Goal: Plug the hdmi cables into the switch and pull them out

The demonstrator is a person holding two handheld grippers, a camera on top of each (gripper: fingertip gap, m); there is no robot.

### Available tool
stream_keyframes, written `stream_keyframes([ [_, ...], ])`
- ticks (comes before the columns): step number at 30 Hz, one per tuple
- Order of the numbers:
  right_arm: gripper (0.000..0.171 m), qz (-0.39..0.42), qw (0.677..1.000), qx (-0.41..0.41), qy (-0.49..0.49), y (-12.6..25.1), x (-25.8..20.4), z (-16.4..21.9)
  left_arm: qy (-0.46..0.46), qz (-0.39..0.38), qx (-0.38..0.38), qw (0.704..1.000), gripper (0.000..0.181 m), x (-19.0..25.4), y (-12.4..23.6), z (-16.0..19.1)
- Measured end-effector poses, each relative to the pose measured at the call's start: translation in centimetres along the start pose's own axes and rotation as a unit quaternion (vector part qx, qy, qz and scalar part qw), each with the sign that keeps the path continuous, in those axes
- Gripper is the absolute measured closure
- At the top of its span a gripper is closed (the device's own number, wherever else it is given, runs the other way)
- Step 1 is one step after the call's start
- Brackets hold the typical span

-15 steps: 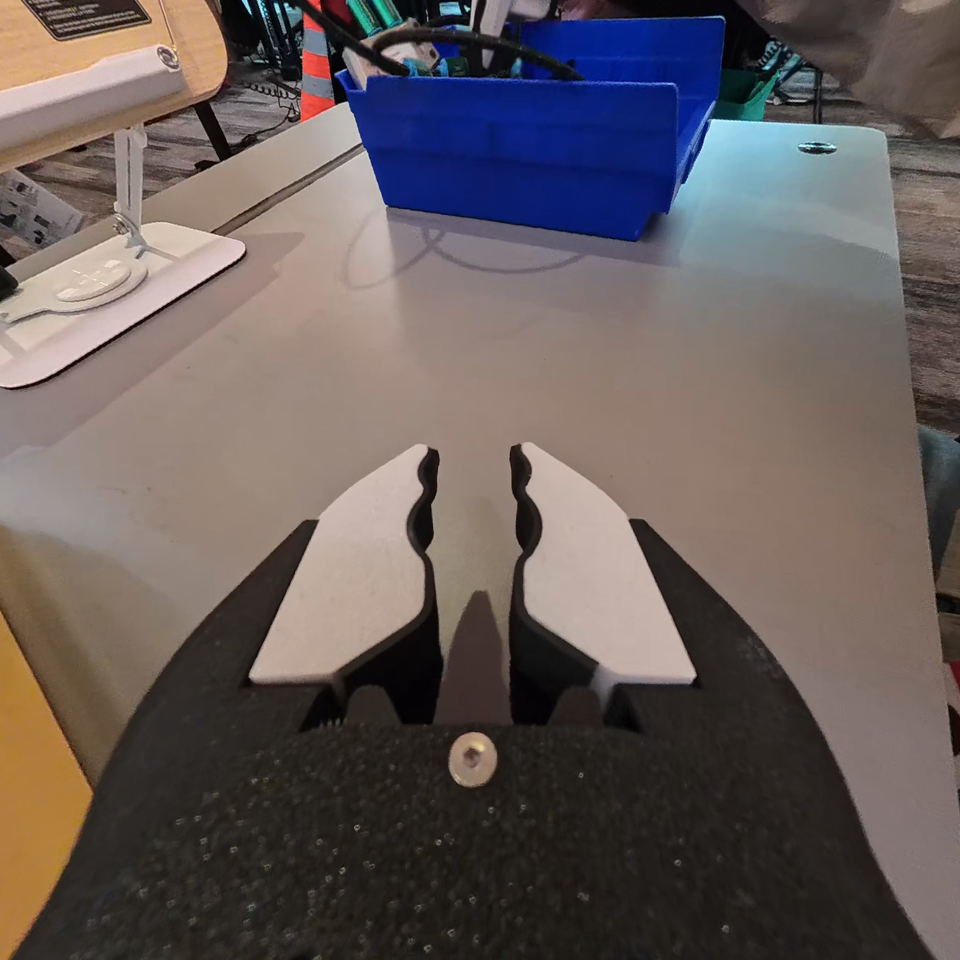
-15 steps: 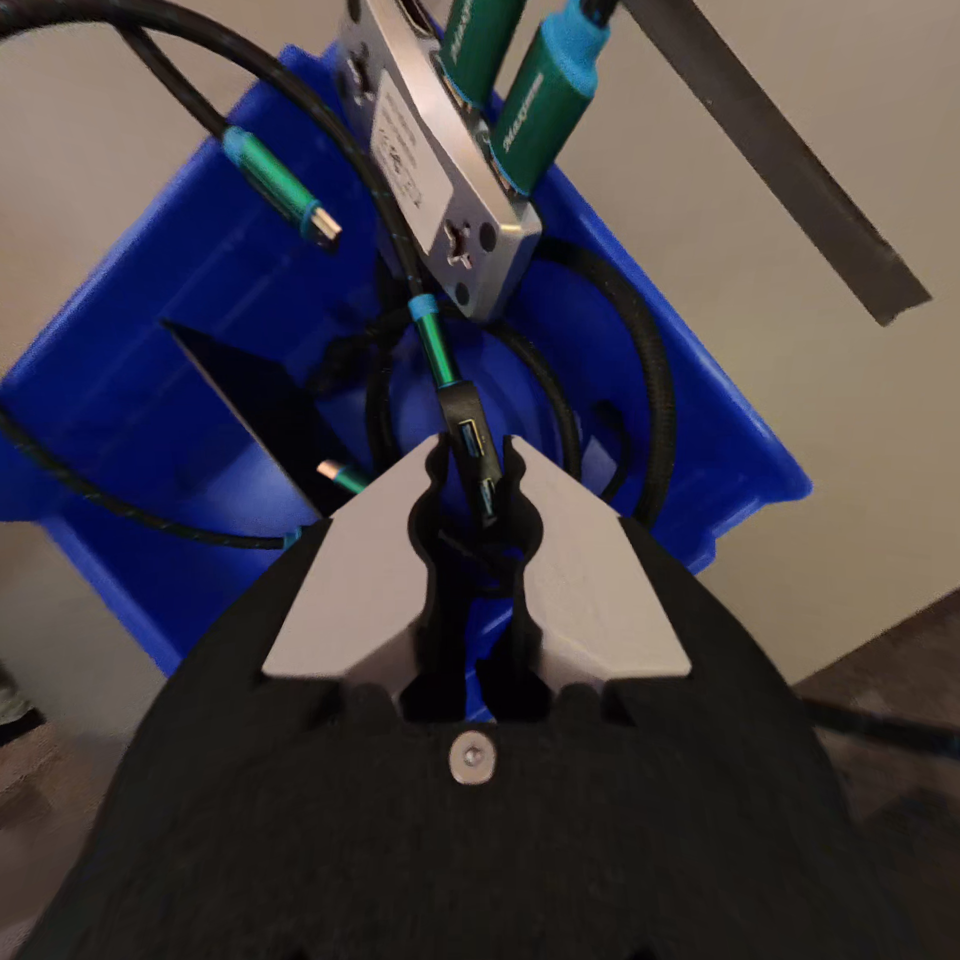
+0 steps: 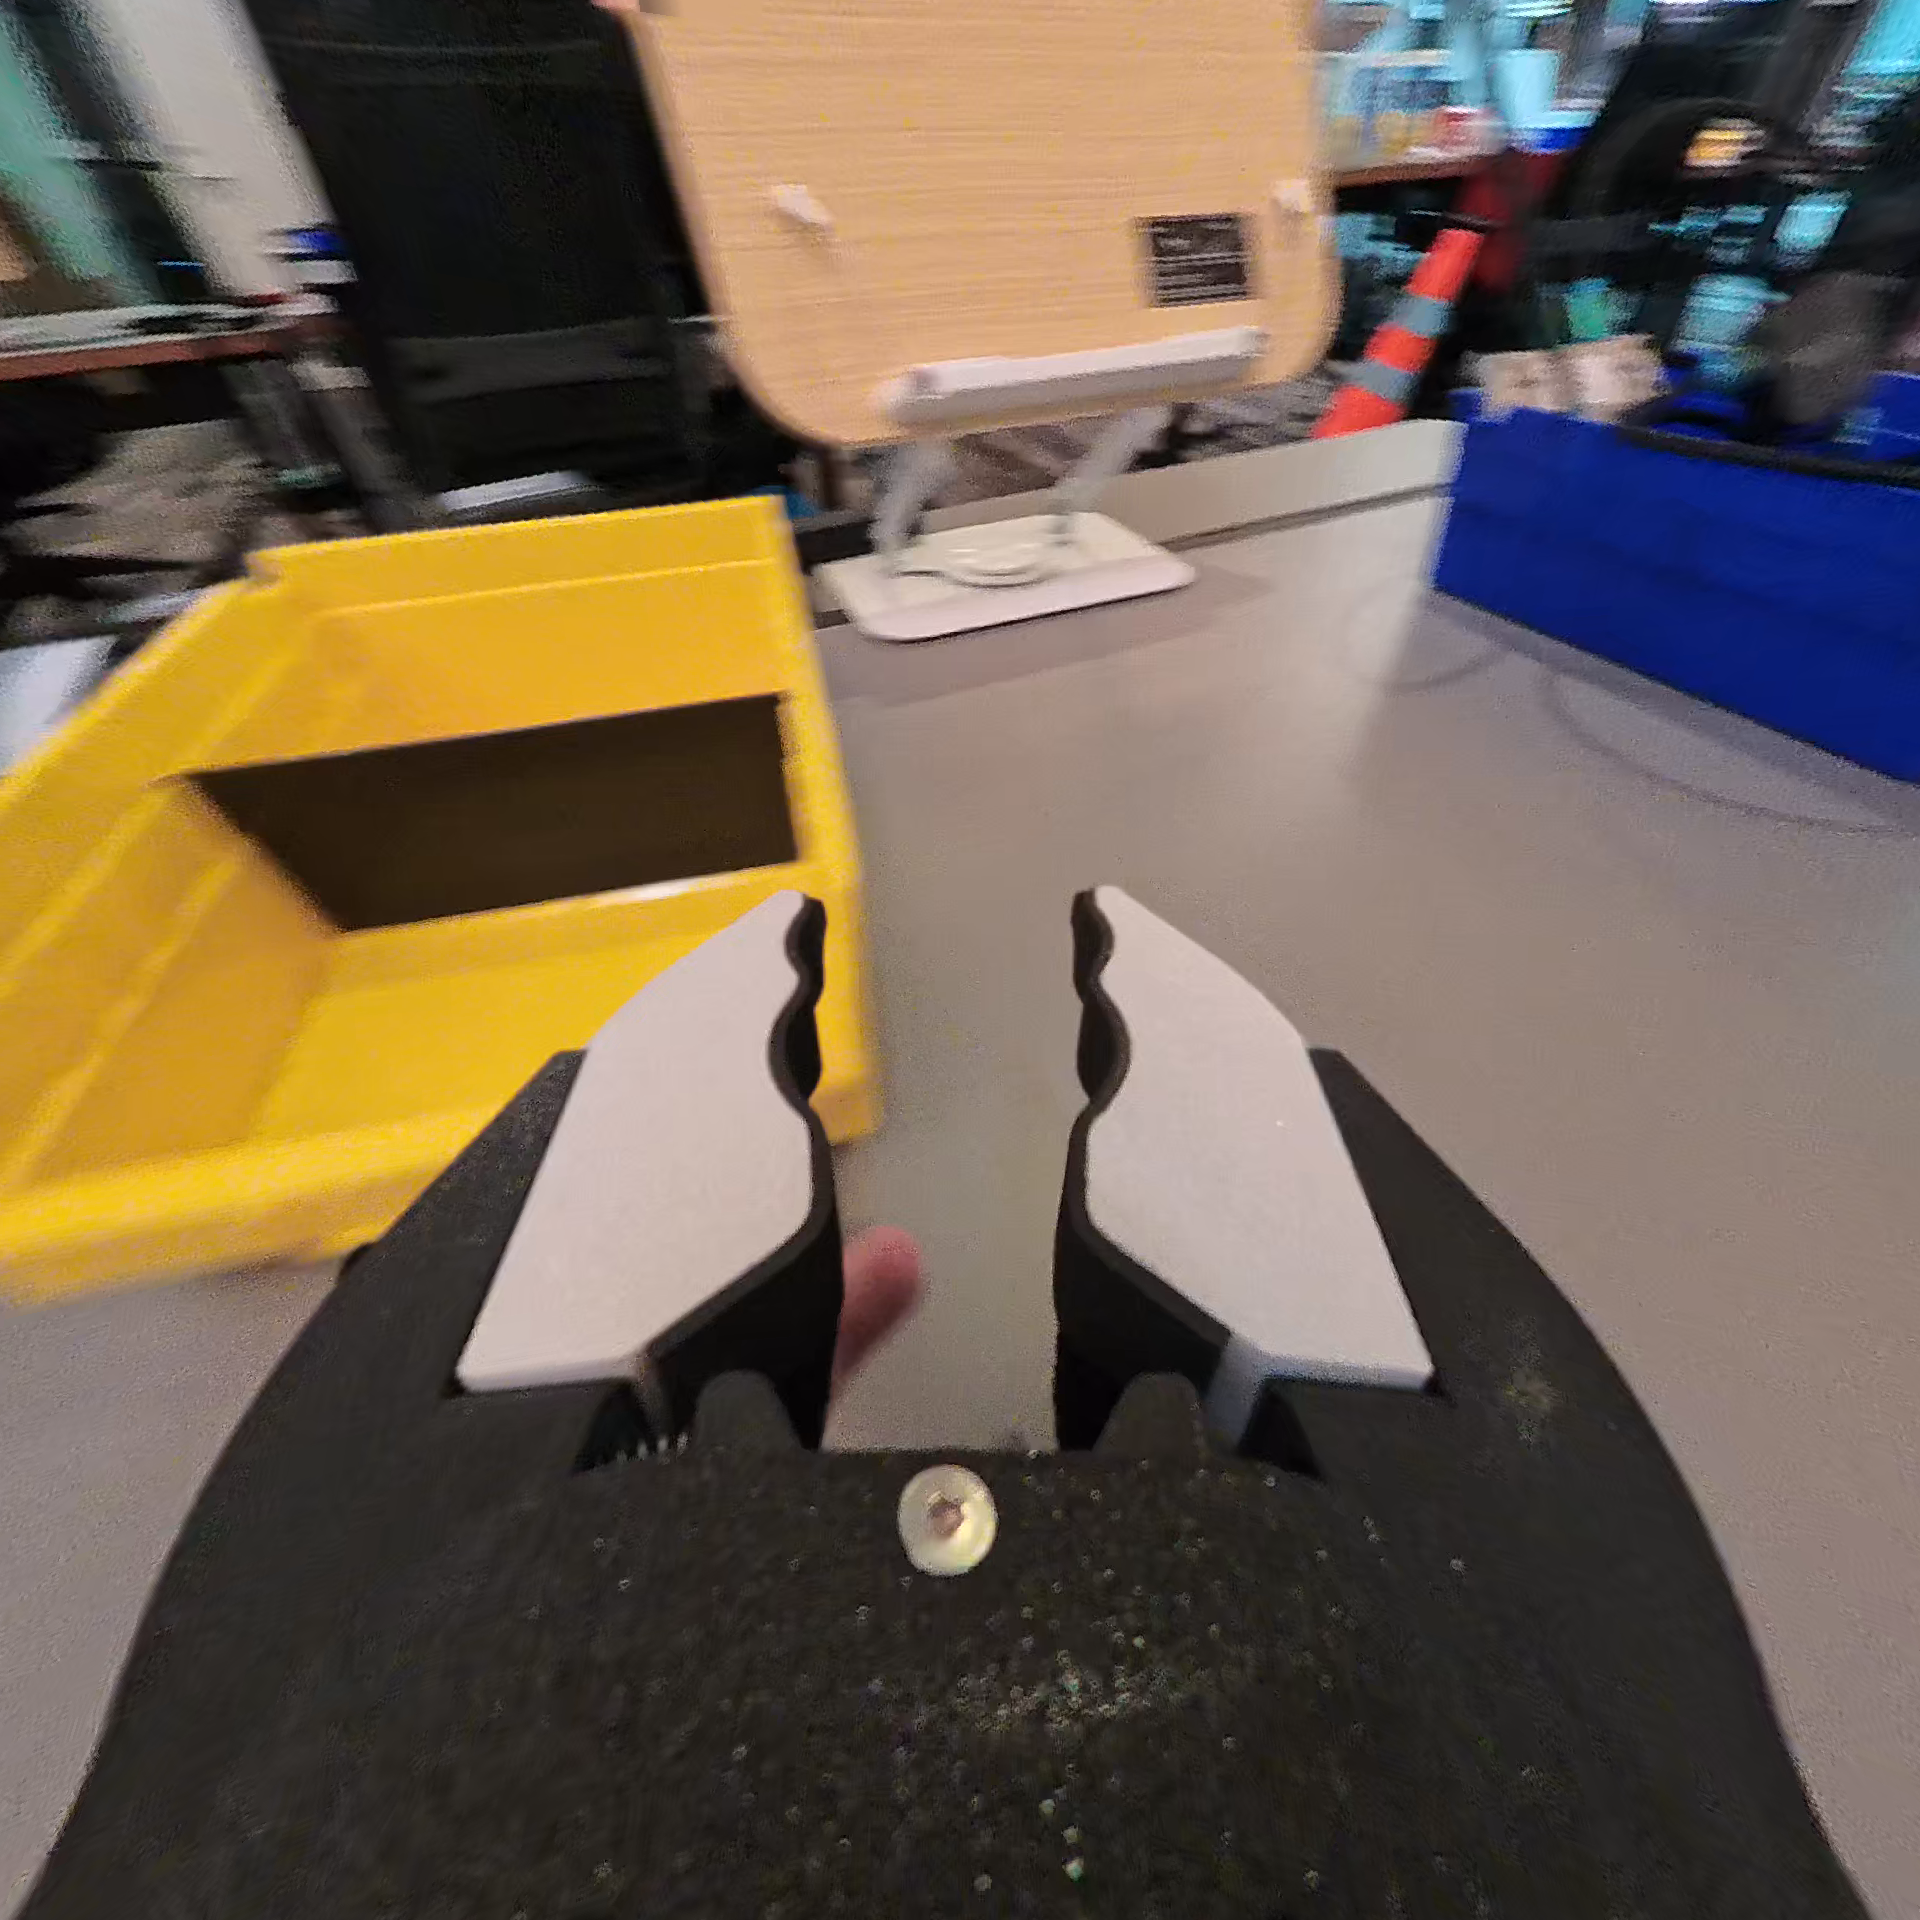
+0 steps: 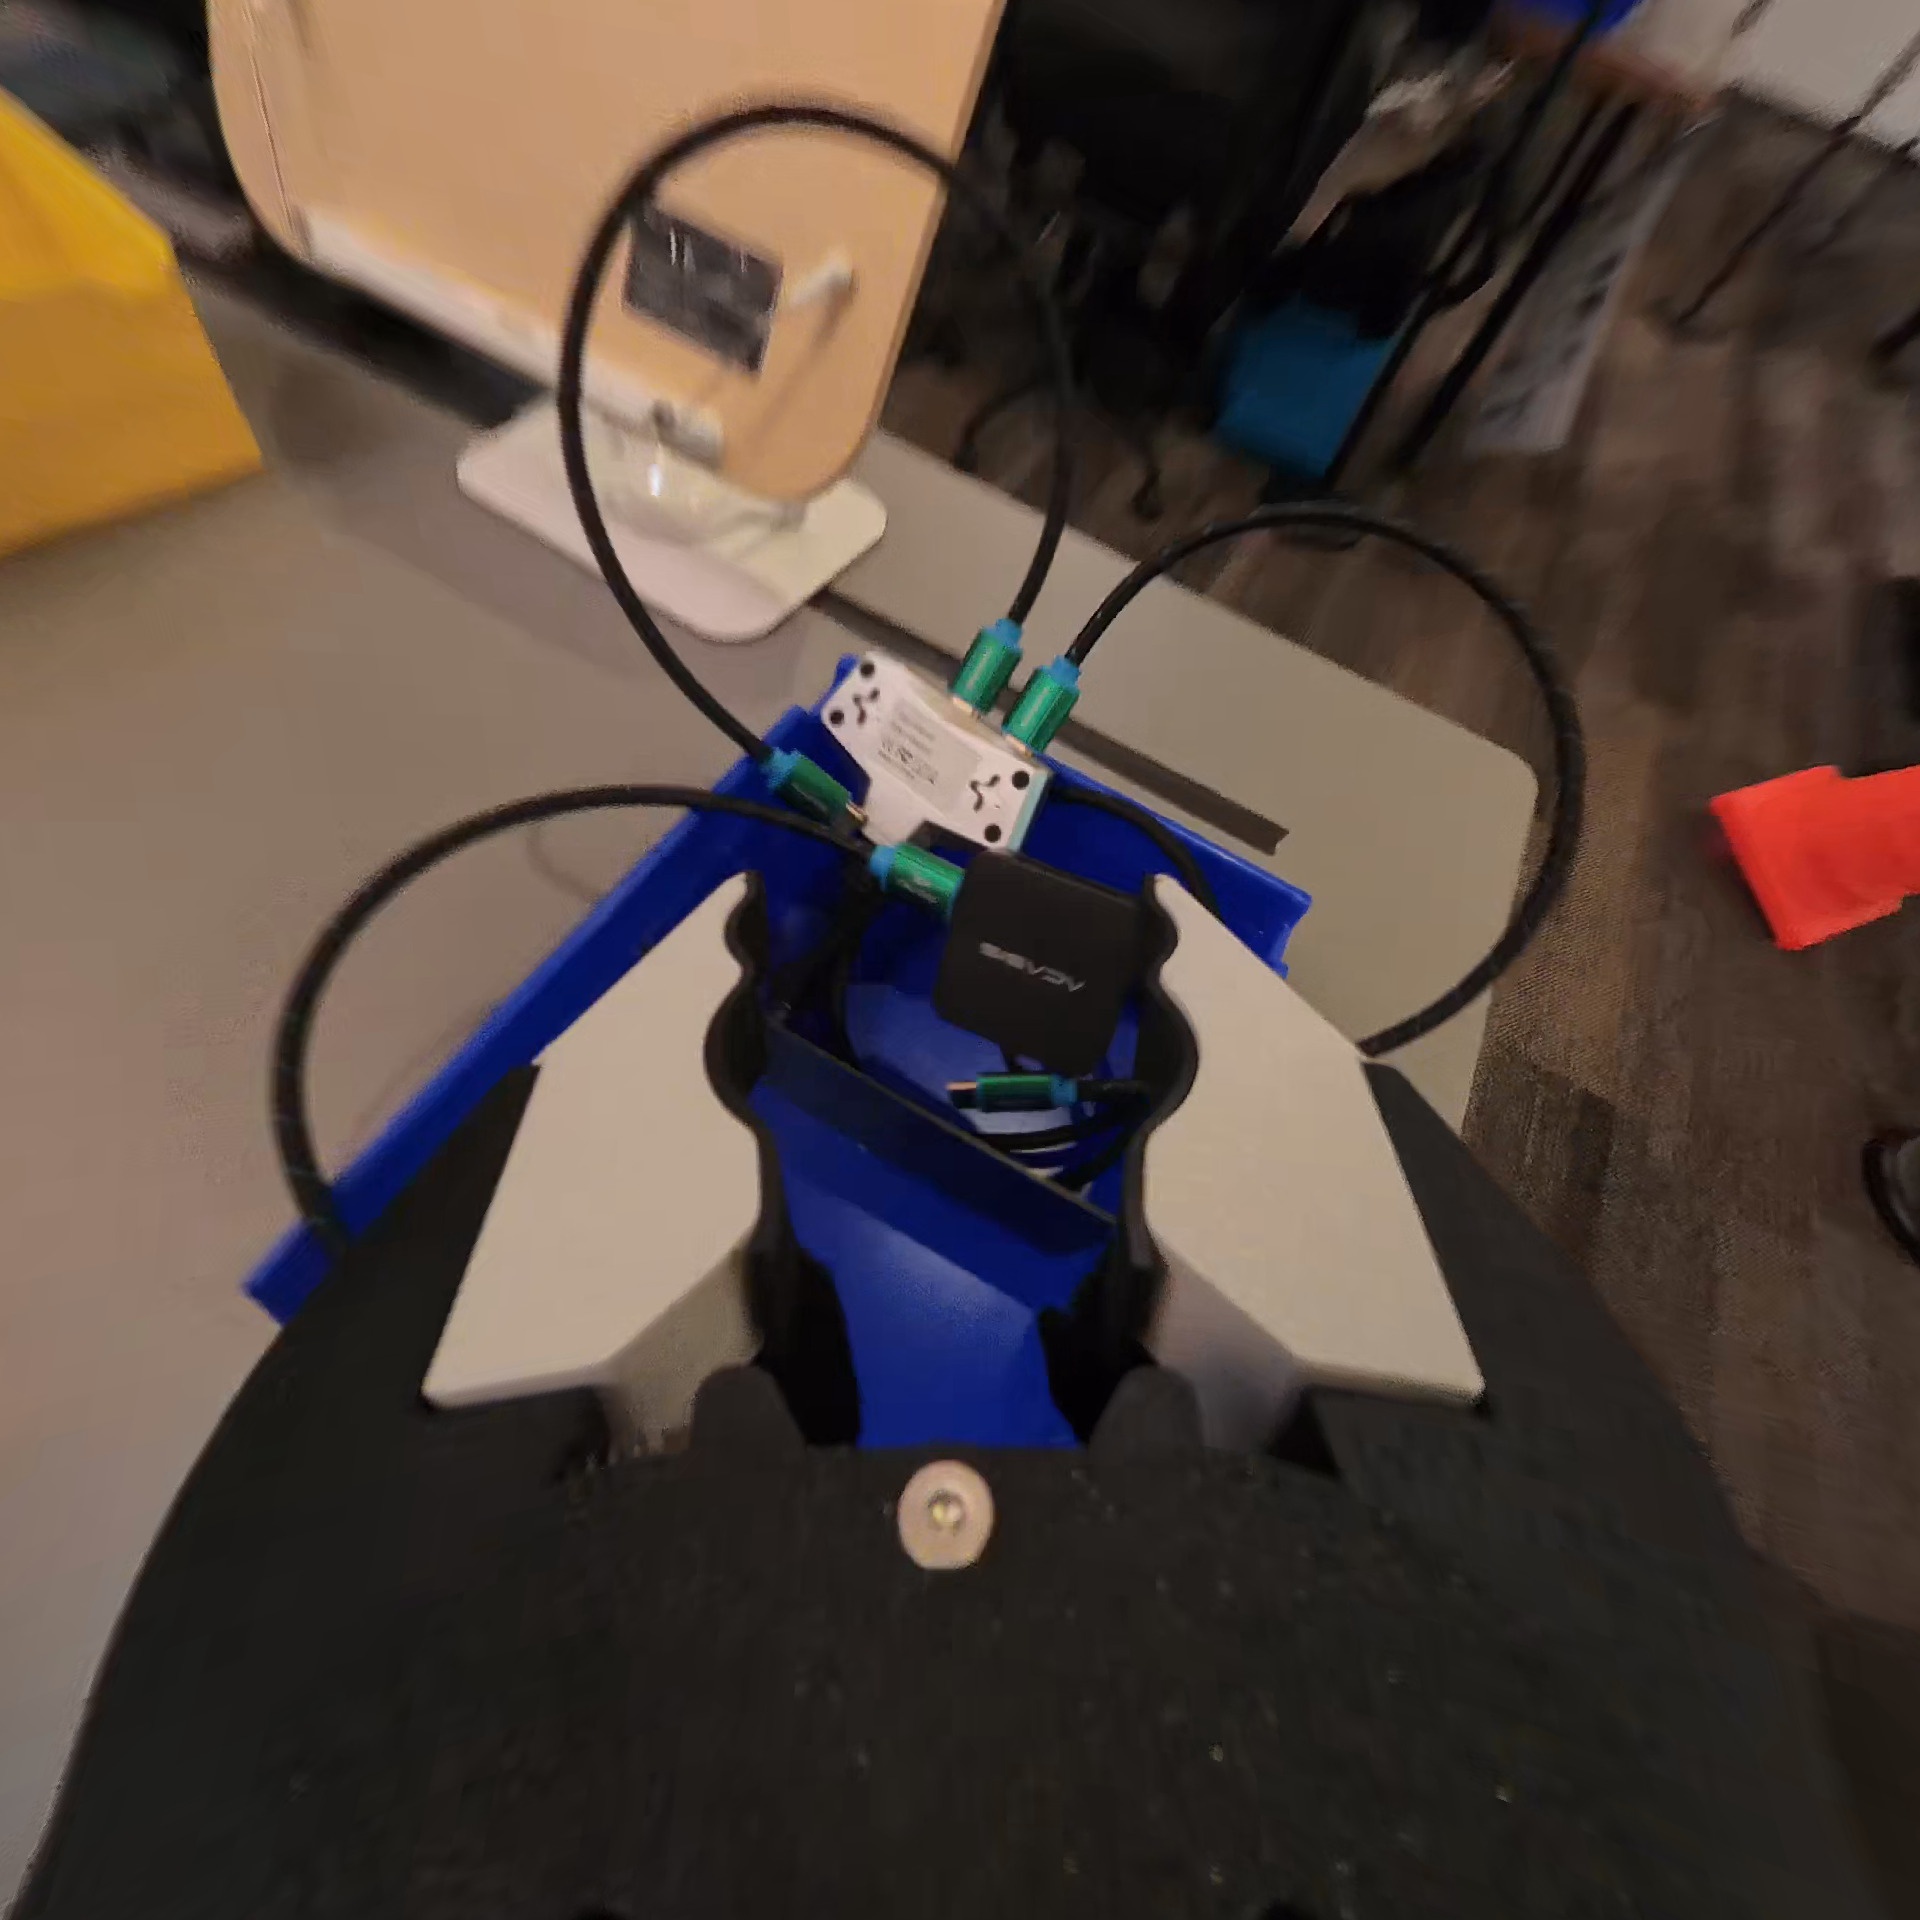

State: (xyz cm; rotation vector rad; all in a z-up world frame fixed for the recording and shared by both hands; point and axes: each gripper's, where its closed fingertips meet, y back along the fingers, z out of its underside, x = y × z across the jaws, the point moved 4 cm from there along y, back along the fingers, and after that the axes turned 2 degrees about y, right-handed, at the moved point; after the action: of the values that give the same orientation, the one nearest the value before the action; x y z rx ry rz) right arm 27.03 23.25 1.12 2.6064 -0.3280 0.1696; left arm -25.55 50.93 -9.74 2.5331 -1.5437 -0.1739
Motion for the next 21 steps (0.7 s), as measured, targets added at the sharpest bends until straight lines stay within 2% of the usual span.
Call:
stream_keyframes([
  [2,0.101,0.049,0.997,0.059,-0.028,2.6,-2.0,1.0,0.012,-0.062,0.000,0.998,0.132,-2.8,2.0,0.5],
  [4,0.103,0.119,0.983,0.122,-0.068,4.6,-3.9,2.9,0.026,-0.087,0.001,0.996,0.133,-4.7,3.3,0.6],
  [5,0.105,0.158,0.973,0.149,-0.080,5.4,-4.7,3.9,0.029,-0.094,0.000,0.995,0.134,-5.4,3.7,0.7],
  [6,0.114,0.187,0.964,0.168,-0.089,5.7,-5.5,4.8,0.024,-0.106,-0.001,0.994,0.135,-6.2,4.0,0.7],
  [7,0.115,0.195,0.962,0.167,-0.092,5.4,-6.4,5.7,0.014,-0.117,-0.003,0.993,0.135,-6.8,4.2,0.8],
  [9,0.109,0.199,0.969,0.114,-0.092,4.8,-8.3,7.7,-0.012,-0.140,-0.013,0.990,0.134,-7.6,4.2,1.4],
  [12,0.111,0.211,0.961,0.134,-0.120,5.6,-10.8,9.9,-0.021,-0.150,-0.031,0.988,0.134,-8.1,3.6,2.6],
  [16,0.112,0.169,0.961,0.133,-0.171,5.3,-14.2,13.1,0.004,-0.138,-0.055,0.989,0.133,-8.4,3.1,3.8],
  [21,0.111,0.159,0.967,0.117,-0.161,4.8,-15.1,13.9,0.037,-0.136,-0.079,0.987,0.138,-9.6,2.7,4.7],
])
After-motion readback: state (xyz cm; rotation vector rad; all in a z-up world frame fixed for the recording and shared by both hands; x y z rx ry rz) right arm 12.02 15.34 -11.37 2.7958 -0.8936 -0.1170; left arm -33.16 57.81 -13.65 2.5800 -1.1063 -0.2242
